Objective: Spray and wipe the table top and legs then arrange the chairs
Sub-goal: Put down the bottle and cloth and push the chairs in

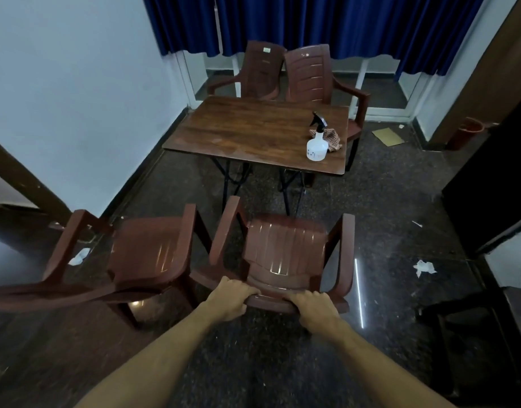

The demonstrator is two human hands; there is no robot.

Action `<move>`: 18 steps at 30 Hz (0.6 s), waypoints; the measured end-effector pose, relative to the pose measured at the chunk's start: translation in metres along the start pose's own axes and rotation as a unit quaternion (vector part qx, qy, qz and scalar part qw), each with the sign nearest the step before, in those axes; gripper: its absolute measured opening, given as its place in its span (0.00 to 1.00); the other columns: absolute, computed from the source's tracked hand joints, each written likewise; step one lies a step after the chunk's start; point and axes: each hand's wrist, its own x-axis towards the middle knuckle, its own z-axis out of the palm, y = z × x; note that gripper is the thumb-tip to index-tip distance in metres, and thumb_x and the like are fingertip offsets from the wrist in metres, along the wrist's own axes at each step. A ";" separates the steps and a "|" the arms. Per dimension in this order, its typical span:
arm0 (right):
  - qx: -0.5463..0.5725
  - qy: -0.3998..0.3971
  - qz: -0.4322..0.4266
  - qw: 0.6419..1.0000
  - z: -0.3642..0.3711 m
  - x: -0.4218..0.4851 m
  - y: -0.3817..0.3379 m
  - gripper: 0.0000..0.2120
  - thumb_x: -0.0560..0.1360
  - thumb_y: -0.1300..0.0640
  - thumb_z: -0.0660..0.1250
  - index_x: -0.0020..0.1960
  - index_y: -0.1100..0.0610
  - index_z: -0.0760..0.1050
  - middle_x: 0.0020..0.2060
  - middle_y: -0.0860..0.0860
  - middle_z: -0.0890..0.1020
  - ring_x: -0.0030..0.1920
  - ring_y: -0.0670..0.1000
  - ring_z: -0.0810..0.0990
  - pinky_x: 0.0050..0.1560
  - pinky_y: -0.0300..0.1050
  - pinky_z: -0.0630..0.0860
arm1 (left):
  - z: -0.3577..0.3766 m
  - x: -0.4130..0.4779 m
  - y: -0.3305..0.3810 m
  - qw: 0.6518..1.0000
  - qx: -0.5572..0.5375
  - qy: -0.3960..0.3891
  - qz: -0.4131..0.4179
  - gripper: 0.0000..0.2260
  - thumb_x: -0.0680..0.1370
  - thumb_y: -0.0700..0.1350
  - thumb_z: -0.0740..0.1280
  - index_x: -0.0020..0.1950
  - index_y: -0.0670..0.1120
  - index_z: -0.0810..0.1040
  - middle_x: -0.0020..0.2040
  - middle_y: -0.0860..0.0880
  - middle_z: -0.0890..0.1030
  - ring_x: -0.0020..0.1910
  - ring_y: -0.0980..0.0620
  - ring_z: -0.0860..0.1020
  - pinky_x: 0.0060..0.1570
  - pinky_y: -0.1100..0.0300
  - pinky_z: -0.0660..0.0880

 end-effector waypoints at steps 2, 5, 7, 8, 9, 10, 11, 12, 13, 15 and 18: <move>-0.001 0.008 0.007 1.000 -0.003 0.004 0.002 0.28 0.77 0.63 0.63 0.73 0.42 0.67 0.64 0.48 0.79 0.62 0.54 0.78 0.59 0.52 0.73 | -0.004 0.005 -0.001 1.000 -0.004 0.005 0.009 0.26 0.75 0.41 0.62 0.72 0.56 0.74 0.67 0.52 0.80 0.68 0.47 0.76 0.64 0.44 0.66; -0.004 0.011 0.023 1.000 -0.006 0.008 -0.001 0.31 0.77 0.63 0.62 0.74 0.40 0.65 0.63 0.48 0.80 0.62 0.54 0.78 0.59 0.52 0.73 | -0.009 0.009 -0.008 1.000 -0.005 0.001 0.024 0.26 0.76 0.41 0.62 0.73 0.56 0.73 0.68 0.51 0.80 0.68 0.47 0.76 0.63 0.44 0.67; 0.001 0.013 0.033 0.999 0.000 0.008 -0.005 0.30 0.77 0.63 0.61 0.74 0.39 0.65 0.63 0.48 0.80 0.62 0.54 0.78 0.60 0.52 0.73 | -0.006 0.010 -0.012 1.000 0.005 -0.005 0.030 0.26 0.76 0.41 0.62 0.74 0.56 0.72 0.68 0.51 0.80 0.68 0.46 0.75 0.63 0.44 0.67; 0.000 0.010 0.037 0.999 0.001 0.008 -0.006 0.29 0.78 0.63 0.61 0.74 0.40 0.65 0.63 0.49 0.80 0.62 0.54 0.78 0.60 0.52 0.73 | -0.005 0.010 -0.013 0.999 0.008 -0.008 0.034 0.26 0.76 0.41 0.62 0.74 0.56 0.72 0.68 0.50 0.80 0.67 0.46 0.76 0.62 0.44 0.67; -0.003 0.008 0.041 0.999 0.001 0.008 -0.008 0.28 0.78 0.63 0.60 0.74 0.41 0.66 0.64 0.50 0.79 0.62 0.55 0.78 0.60 0.53 0.72 | -0.006 0.009 -0.015 0.999 0.007 -0.006 0.039 0.26 0.76 0.41 0.62 0.73 0.56 0.72 0.68 0.50 0.80 0.67 0.46 0.76 0.62 0.44 0.67; -0.005 0.006 0.042 0.999 0.002 0.009 -0.008 0.28 0.78 0.63 0.60 0.73 0.42 0.67 0.64 0.50 0.79 0.62 0.55 0.78 0.60 0.52 0.72 | -0.006 0.009 -0.015 0.999 0.006 -0.005 0.043 0.26 0.76 0.41 0.61 0.74 0.55 0.72 0.68 0.50 0.80 0.67 0.46 0.76 0.63 0.44 0.67; -0.005 0.001 0.044 0.999 0.004 0.009 -0.008 0.28 0.77 0.63 0.60 0.73 0.42 0.67 0.64 0.50 0.79 0.62 0.55 0.78 0.61 0.52 0.72 | -0.005 0.009 -0.014 0.999 0.007 -0.005 0.047 0.25 0.76 0.41 0.61 0.74 0.55 0.72 0.68 0.50 0.80 0.67 0.46 0.76 0.63 0.44 0.67; -0.006 -0.003 0.049 0.999 0.005 0.009 -0.009 0.27 0.77 0.63 0.60 0.73 0.43 0.68 0.63 0.50 0.79 0.62 0.56 0.78 0.61 0.53 0.72 | -0.005 0.009 -0.014 0.999 0.013 -0.005 0.051 0.25 0.77 0.41 0.61 0.74 0.54 0.72 0.68 0.50 0.80 0.67 0.46 0.76 0.64 0.43 0.67; -0.007 -0.007 0.057 0.998 0.006 0.009 -0.009 0.27 0.77 0.63 0.60 0.72 0.42 0.68 0.63 0.50 0.80 0.62 0.56 0.78 0.61 0.53 0.73 | -0.005 0.009 -0.013 0.998 0.022 -0.002 0.055 0.25 0.77 0.41 0.61 0.74 0.54 0.72 0.67 0.49 0.80 0.66 0.46 0.76 0.64 0.44 0.68; 0.001 -0.009 0.065 0.998 0.009 0.011 -0.008 0.26 0.78 0.62 0.61 0.71 0.42 0.68 0.62 0.50 0.80 0.61 0.56 0.79 0.61 0.56 0.74 | -0.005 0.011 -0.013 0.998 0.036 0.004 0.059 0.26 0.76 0.41 0.61 0.74 0.54 0.72 0.66 0.48 0.81 0.65 0.44 0.77 0.62 0.44 0.70; 0.003 -0.012 0.067 0.998 0.010 0.013 -0.009 0.24 0.78 0.61 0.61 0.70 0.42 0.69 0.62 0.50 0.80 0.60 0.55 0.79 0.61 0.57 0.74 | -0.003 0.012 -0.017 0.998 0.028 0.003 0.063 0.26 0.76 0.40 0.61 0.74 0.54 0.72 0.65 0.48 0.81 0.63 0.44 0.78 0.61 0.44 0.71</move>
